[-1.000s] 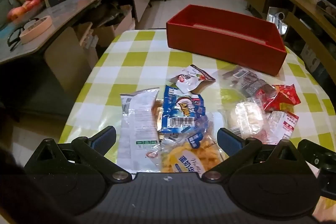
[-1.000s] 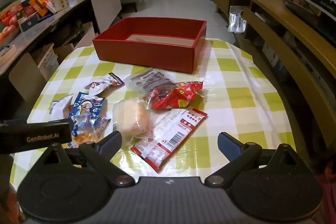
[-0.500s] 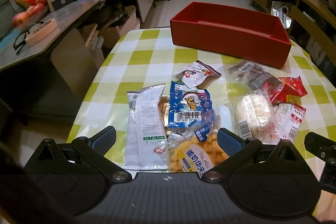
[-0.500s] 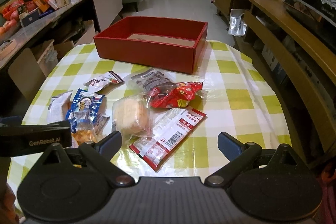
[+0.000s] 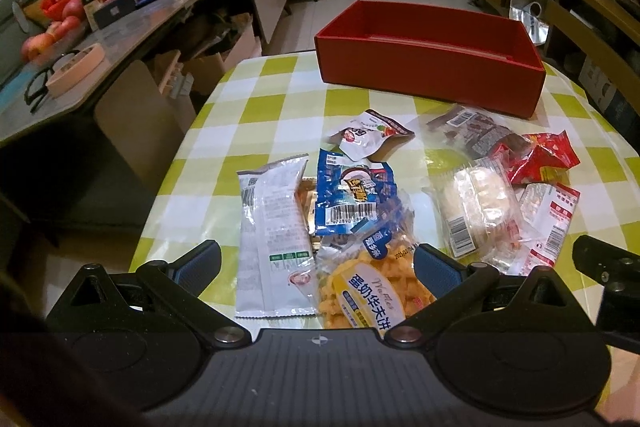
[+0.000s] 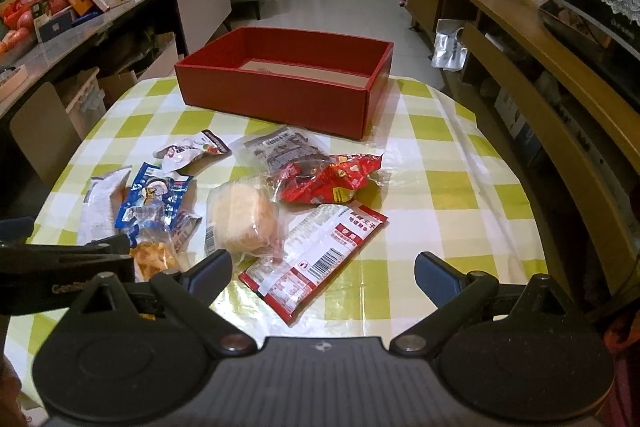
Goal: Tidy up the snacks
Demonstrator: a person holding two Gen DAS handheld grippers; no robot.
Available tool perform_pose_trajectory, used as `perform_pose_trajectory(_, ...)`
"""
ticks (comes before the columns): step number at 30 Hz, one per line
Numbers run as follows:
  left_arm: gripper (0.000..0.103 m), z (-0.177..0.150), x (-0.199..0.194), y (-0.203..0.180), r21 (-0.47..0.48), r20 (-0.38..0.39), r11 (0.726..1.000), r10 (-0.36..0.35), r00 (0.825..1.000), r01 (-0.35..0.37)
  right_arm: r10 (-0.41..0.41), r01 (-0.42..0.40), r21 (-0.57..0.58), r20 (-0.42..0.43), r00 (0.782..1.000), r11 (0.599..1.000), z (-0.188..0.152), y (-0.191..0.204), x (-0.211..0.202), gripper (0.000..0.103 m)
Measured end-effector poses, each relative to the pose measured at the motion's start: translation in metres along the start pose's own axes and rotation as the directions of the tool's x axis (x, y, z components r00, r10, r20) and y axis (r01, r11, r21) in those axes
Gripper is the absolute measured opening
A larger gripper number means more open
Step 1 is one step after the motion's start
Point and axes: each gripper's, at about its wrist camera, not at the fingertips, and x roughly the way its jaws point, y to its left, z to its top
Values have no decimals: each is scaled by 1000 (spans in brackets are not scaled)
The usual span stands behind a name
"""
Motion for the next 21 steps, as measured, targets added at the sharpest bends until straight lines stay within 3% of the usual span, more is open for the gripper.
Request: perform_pose_trajectory(21, 103, -4, -4, -7, 29, 9, 999, -23, 1000, 23, -12, 12, -10, -17, 1000, 1000, 0, 2, 4, 103)
